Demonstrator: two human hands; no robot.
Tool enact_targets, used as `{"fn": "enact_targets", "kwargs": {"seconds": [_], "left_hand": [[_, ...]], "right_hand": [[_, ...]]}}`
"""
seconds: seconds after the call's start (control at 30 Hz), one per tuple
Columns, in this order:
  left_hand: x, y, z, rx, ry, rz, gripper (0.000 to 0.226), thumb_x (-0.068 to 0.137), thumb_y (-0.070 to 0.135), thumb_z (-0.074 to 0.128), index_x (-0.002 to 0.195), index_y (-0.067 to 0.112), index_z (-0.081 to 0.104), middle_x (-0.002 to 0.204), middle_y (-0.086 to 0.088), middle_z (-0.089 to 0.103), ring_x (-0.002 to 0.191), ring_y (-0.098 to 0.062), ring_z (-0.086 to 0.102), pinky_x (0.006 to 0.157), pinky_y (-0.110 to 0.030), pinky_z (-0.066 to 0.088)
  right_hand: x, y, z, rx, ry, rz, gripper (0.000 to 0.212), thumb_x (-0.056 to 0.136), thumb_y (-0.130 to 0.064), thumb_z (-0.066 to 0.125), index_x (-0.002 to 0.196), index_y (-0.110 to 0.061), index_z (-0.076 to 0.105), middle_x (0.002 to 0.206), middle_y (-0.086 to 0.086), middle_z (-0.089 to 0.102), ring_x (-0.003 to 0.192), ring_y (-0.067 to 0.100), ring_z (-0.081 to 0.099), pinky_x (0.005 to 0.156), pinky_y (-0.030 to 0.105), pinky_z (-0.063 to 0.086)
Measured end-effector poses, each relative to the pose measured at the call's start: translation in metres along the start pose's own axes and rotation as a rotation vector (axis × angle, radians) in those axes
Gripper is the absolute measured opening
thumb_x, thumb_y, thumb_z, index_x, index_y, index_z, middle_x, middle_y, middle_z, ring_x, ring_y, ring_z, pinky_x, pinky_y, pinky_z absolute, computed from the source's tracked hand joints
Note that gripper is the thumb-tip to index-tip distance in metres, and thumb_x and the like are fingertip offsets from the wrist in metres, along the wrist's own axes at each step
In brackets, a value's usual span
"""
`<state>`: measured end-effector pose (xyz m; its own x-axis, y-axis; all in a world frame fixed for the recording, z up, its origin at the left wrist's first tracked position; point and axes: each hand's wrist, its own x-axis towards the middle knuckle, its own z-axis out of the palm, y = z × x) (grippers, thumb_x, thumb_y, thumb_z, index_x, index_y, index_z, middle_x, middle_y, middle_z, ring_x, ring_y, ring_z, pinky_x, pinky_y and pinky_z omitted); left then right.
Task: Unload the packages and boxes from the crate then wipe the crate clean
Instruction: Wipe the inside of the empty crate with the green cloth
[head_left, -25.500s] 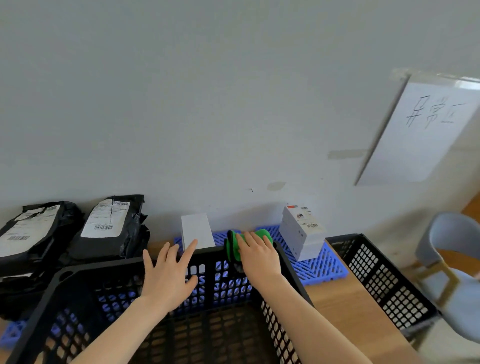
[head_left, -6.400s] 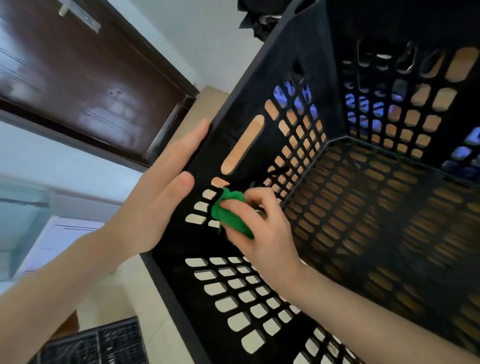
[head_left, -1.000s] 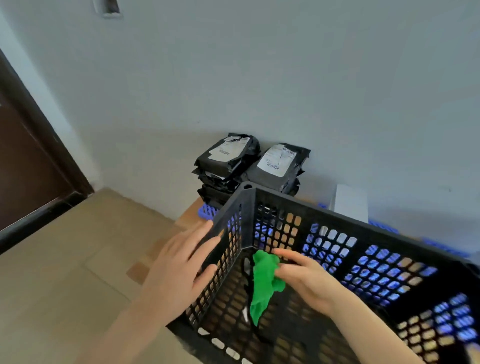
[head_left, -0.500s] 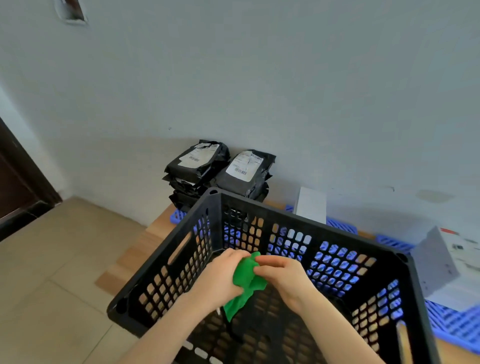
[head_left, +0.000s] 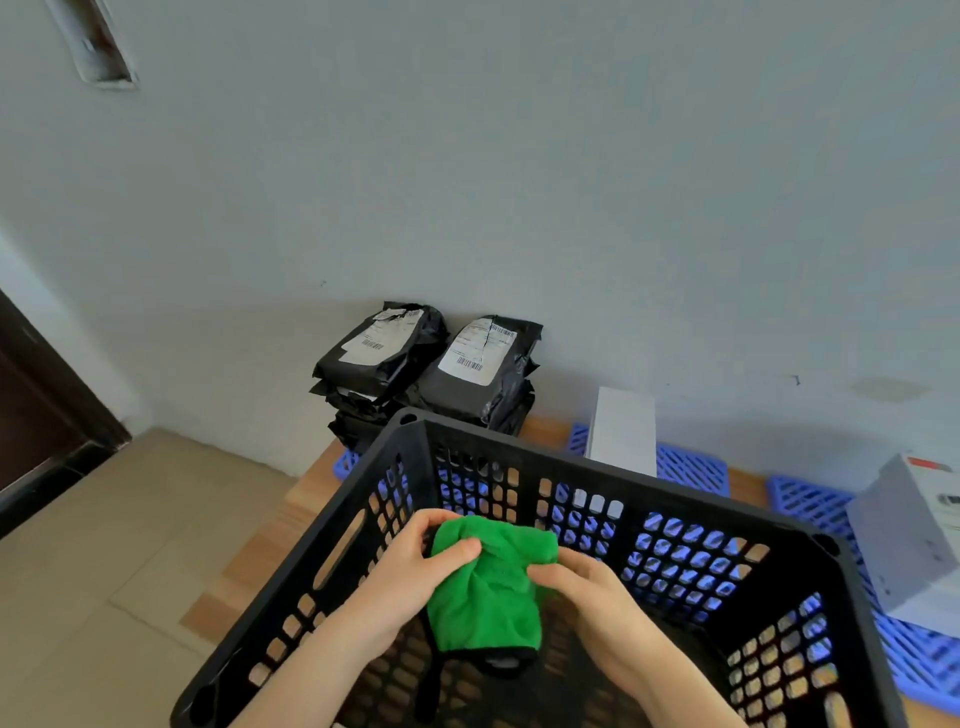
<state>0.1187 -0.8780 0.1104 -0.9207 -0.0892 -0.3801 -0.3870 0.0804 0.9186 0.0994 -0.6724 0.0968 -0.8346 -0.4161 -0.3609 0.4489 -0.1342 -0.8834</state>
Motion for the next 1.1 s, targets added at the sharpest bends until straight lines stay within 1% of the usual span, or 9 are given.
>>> {"fn": "enact_targets", "kwargs": {"seconds": [0.1, 0.27, 0.4, 0.57, 0.73, 0.83, 0.9, 1.0, 1.1], "left_hand": [[0.013, 0.0, -0.006, 0.192, 0.113, 0.079, 0.034, 0.082, 0.031, 0.076, 0.109, 0.033, 0.054, 0.106, 0.005, 0.066, 0.096, -0.009, 0.064, 0.086, -0.031, 0.053], [0.021, 0.001, -0.008, 0.553, 0.265, 0.389, 0.037, 0.077, 0.037, 0.078, 0.094, 0.026, 0.047, 0.096, 0.01, 0.049, 0.084, -0.005, 0.051, 0.069, -0.015, 0.041], [0.033, 0.001, -0.014, 0.765, 0.288, 0.71, 0.023, 0.079, 0.045, 0.07, 0.078, 0.026, 0.058, 0.095, 0.01, 0.038, 0.087, -0.013, 0.046, 0.074, -0.027, 0.044], [0.03, 0.019, -0.024, 0.446, -0.214, 0.426, 0.025, 0.089, 0.043, 0.063, 0.111, 0.032, 0.057, 0.11, 0.015, 0.051, 0.103, 0.003, 0.052, 0.086, -0.012, 0.041], [0.024, 0.025, -0.032, 0.128, -0.436, 0.167, 0.036, 0.087, 0.039, 0.068, 0.116, 0.035, 0.047, 0.105, 0.003, 0.065, 0.09, -0.006, 0.068, 0.079, -0.023, 0.056], [0.027, 0.023, -0.033, 0.154, -0.409, 0.204, 0.033, 0.088, 0.035, 0.069, 0.113, 0.032, 0.046, 0.1, -0.001, 0.066, 0.086, -0.01, 0.069, 0.077, -0.028, 0.058], [0.027, 0.024, -0.033, 0.207, -0.334, 0.274, 0.028, 0.089, 0.032, 0.068, 0.107, 0.028, 0.047, 0.095, 0.0, 0.065, 0.081, -0.007, 0.067, 0.069, -0.021, 0.056], [0.029, 0.027, -0.037, 0.367, -0.375, 0.365, 0.024, 0.089, 0.032, 0.067, 0.105, 0.027, 0.05, 0.094, 0.006, 0.064, 0.079, -0.001, 0.064, 0.065, -0.013, 0.051], [0.041, 0.036, -0.053, 0.523, -0.431, 0.465, 0.016, 0.09, 0.032, 0.065, 0.105, 0.033, 0.059, 0.096, 0.012, 0.068, 0.087, 0.004, 0.064, 0.075, -0.014, 0.05]], "right_hand": [[0.001, -0.005, 0.001, 0.111, 0.103, 0.028, 0.02, 0.087, -0.007, 0.06, 0.102, -0.001, 0.073, 0.109, 0.022, 0.069, 0.103, 0.034, 0.066, 0.092, 0.041, 0.05], [0.0, -0.008, 0.026, 0.291, 0.17, 0.064, 0.028, 0.082, -0.016, 0.06, 0.107, -0.006, 0.067, 0.108, 0.022, 0.068, 0.098, 0.033, 0.066, 0.092, 0.058, 0.047], [0.002, -0.006, 0.052, 0.539, 0.356, 0.062, 0.029, 0.091, -0.014, 0.048, 0.112, -0.002, 0.065, 0.109, 0.022, 0.069, 0.093, 0.034, 0.069, 0.085, 0.051, 0.053], [0.001, -0.003, 0.083, 0.508, 0.477, 0.052, 0.038, 0.089, -0.019, 0.049, 0.12, -0.001, 0.062, 0.113, 0.023, 0.067, 0.111, 0.039, 0.06, 0.097, 0.052, 0.045], [-0.006, -0.002, 0.111, 0.385, 0.473, -0.051, 0.038, 0.083, -0.02, 0.053, 0.115, -0.007, 0.069, 0.113, 0.019, 0.068, 0.106, 0.033, 0.065, 0.101, 0.048, 0.045], [-0.011, -0.001, 0.118, 0.495, 0.384, -0.077, 0.044, 0.085, -0.024, 0.046, 0.123, -0.008, 0.063, 0.121, 0.019, 0.065, 0.114, 0.034, 0.06, 0.103, 0.05, 0.042], [-0.012, -0.004, 0.124, 0.491, 0.34, -0.106, 0.041, 0.091, -0.03, 0.046, 0.125, -0.012, 0.061, 0.123, 0.017, 0.064, 0.116, 0.033, 0.06, 0.1, 0.051, 0.044], [-0.004, 0.002, 0.124, 0.341, 0.454, -0.186, 0.038, 0.084, -0.02, 0.064, 0.121, -0.009, 0.062, 0.114, 0.015, 0.069, 0.107, 0.03, 0.065, 0.095, 0.049, 0.05], [0.005, 0.007, 0.115, 0.255, 0.555, -0.233, 0.032, 0.081, -0.015, 0.069, 0.112, -0.006, 0.066, 0.107, 0.017, 0.071, 0.1, 0.031, 0.068, 0.091, 0.045, 0.053]]}}
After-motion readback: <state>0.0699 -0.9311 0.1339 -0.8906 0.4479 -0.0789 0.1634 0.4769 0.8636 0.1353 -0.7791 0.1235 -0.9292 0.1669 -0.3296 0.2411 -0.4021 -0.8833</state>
